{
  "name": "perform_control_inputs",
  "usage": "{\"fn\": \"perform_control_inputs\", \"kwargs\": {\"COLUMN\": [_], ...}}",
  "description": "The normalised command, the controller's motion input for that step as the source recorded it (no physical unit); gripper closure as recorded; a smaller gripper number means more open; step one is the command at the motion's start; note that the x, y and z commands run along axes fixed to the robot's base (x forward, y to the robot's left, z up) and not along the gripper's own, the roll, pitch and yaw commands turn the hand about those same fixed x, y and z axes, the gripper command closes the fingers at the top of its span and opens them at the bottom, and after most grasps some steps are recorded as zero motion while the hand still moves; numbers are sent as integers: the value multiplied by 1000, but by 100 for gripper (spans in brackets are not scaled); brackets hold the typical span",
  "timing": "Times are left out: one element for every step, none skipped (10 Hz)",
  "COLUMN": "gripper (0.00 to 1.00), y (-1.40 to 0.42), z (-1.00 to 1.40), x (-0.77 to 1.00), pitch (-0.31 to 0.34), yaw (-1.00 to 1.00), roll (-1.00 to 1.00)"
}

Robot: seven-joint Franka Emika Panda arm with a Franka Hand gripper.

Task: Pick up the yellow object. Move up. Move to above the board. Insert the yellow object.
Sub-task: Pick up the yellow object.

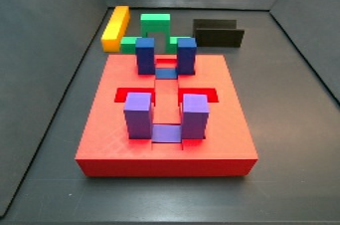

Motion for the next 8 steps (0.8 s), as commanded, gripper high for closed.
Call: {"fn": "perform_control_inputs", "kwargs": {"gripper": [0, 0, 0, 0, 0, 0, 0, 0], "y": [0, 43, 97, 34, 9, 0, 0, 0], "z": [-391, -557, -629, -614, -583, -526, -391, -303], "x": [-229, -551, -683, -714, -671, -646, -571, -574], "pitch": [-106, -181, -197, -213, -226, -224, -196, -189], "yaw": [-134, -260, -283, -337, -297, -180, -69, -37], "roll": [0, 0, 0, 0, -30, -50, -46, -37]}}
